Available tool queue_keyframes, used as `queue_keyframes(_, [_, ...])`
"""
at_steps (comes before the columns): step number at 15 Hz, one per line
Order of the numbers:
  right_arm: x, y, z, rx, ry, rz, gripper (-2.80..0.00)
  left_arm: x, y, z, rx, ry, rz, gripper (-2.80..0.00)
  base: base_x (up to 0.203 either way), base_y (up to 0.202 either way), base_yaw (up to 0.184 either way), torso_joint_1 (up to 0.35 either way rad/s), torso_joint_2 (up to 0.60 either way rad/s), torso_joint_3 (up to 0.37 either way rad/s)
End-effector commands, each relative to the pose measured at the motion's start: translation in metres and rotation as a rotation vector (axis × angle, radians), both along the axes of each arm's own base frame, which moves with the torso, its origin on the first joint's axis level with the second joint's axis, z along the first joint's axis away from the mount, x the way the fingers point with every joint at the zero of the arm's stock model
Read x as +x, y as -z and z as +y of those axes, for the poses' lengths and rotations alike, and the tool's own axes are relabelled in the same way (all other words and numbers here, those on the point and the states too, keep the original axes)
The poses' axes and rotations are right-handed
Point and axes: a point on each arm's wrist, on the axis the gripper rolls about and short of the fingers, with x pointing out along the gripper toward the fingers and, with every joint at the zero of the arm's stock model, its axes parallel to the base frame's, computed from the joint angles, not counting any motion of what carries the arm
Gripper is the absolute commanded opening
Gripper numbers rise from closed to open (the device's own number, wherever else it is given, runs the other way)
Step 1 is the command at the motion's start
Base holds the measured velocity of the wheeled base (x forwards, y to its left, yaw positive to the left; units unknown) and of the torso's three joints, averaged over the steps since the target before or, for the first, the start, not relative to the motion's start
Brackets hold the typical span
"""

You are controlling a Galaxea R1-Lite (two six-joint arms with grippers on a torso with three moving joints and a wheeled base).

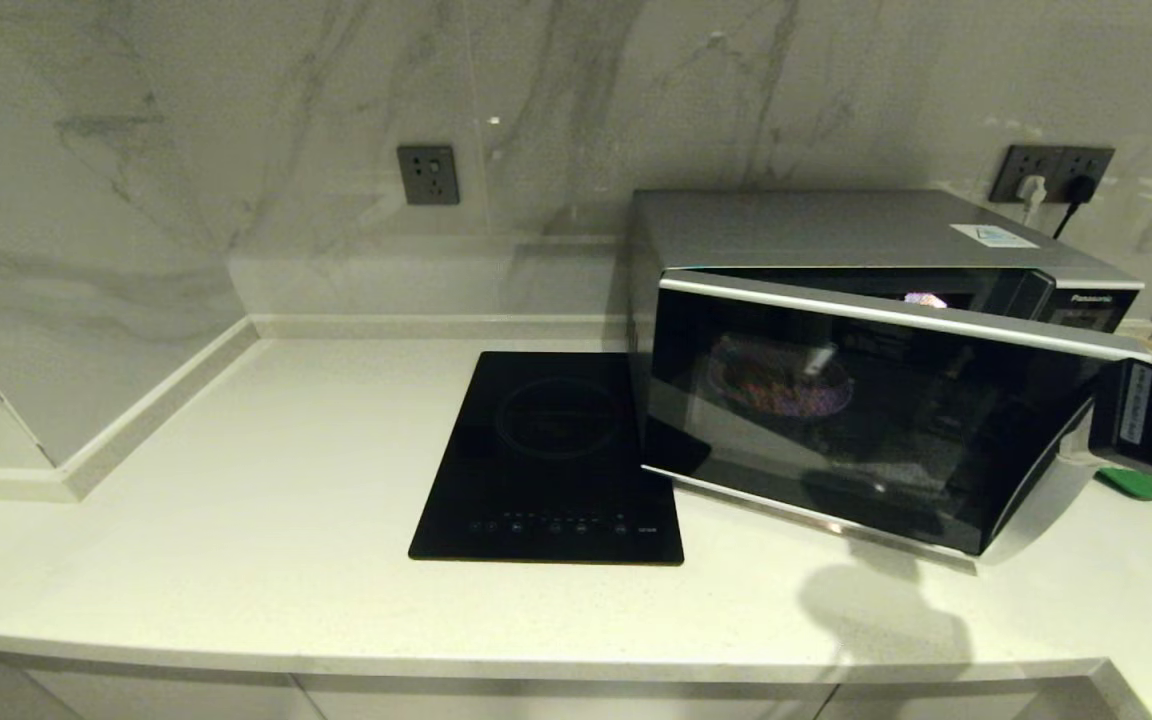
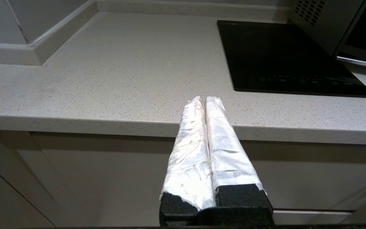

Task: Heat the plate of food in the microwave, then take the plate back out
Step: Close the microwave oven

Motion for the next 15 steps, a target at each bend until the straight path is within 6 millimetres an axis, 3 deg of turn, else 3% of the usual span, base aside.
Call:
queue_keyframes(1, [0.02, 0.003, -0.022, 0.02, 0.082, -0.025, -2.8, 0.0, 0.0, 0.0, -0.002, 0.0, 0.0, -2.8, 0.0, 0.0, 0.0, 0.0, 0.0, 0.0])
queue_keyframes(7, [0.081, 0.004, -0.077, 0.084, 0.222, -0.095, -2.8, 0.0, 0.0, 0.0, -0.001, 0.0, -0.001, -2.8, 0.0, 0.0, 0.0, 0.0, 0.0, 0.0])
queue_keyframes(12, [0.106, 0.016, -0.083, 0.092, 0.234, -0.058, -2.8, 0.0, 0.0, 0.0, -0.001, 0.0, 0.0, -2.8, 0.0, 0.0, 0.0, 0.0, 0.0, 0.0])
queue_keyframes(15, [0.11, 0.016, -0.083, 0.094, 0.238, -0.058, -2.8, 0.0, 0.0, 0.0, -0.001, 0.0, -0.001, -2.8, 0.0, 0.0, 0.0, 0.0, 0.0, 0.0])
